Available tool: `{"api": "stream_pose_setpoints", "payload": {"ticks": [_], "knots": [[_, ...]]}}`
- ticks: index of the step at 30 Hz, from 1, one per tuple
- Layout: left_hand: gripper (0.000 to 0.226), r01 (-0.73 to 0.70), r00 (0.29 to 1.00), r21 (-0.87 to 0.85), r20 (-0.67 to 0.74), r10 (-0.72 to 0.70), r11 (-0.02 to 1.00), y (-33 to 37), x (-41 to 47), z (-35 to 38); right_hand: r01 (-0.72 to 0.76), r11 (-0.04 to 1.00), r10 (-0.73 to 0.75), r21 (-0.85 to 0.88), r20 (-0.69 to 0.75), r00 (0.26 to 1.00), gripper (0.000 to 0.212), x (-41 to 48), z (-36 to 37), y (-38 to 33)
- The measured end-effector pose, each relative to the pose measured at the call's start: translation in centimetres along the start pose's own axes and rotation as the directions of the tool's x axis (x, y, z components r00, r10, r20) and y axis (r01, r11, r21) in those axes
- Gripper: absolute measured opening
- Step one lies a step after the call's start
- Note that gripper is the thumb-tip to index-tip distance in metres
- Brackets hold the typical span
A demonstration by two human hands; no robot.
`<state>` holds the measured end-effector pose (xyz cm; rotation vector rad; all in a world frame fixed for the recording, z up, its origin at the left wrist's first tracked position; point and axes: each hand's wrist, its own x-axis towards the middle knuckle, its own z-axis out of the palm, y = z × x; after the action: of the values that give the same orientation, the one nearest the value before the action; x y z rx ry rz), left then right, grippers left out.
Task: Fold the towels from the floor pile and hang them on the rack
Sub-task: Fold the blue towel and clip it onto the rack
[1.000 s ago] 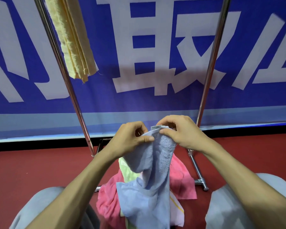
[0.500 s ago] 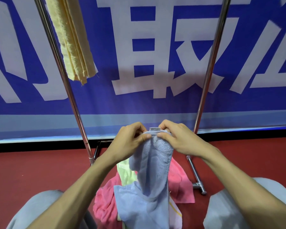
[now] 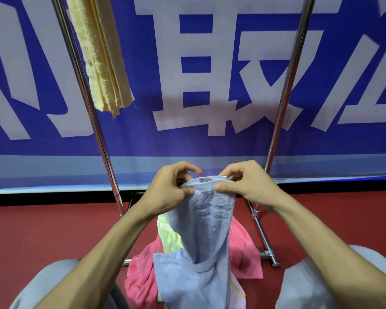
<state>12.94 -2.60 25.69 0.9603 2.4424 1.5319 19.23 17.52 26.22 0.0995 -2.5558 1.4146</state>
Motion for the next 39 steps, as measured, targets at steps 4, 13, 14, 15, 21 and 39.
{"api": "stream_pose_setpoints", "payload": {"ticks": [4, 13, 14, 15, 21, 39], "knots": [[0.026, 0.028, 0.993, -0.092, 0.114, -0.018, 0.995, 0.1, -0.2, 0.6, 0.004, 0.999, -0.002, 0.042, -0.041, 0.999, 0.019, -0.1, 0.3, -0.4], [0.023, 0.056, 0.998, -0.07, 0.042, -0.053, 0.996, 0.2, -0.1, 1.4, -0.025, 0.999, 0.026, 0.03, -0.052, 0.998, 0.025, -0.3, -0.2, -0.6], [0.021, 0.055, 0.998, -0.065, 0.04, -0.053, 0.996, 0.2, -0.1, 1.3, -0.028, 0.999, 0.029, 0.036, -0.035, 0.999, 0.023, -0.3, -0.3, -0.7], [0.018, 0.054, 0.998, -0.065, 0.036, -0.051, 0.996, 0.1, -0.1, 1.1, -0.029, 0.998, 0.029, 0.048, -0.003, 1.0, 0.021, -0.3, -0.4, -0.7], [0.01, 0.06, 0.998, -0.039, 0.007, -0.059, 0.997, -0.2, -0.1, 0.0, -0.023, 0.995, 0.001, 0.102, 0.206, 0.978, 0.013, -0.5, -1.1, -0.7], [0.036, 0.004, 0.975, 0.485, 0.193, -0.112, 0.875, -1.4, 0.4, 0.5, 0.203, 0.909, -0.261, -0.364, -0.117, 0.958, 0.008, -0.3, 0.1, -0.1]]}}
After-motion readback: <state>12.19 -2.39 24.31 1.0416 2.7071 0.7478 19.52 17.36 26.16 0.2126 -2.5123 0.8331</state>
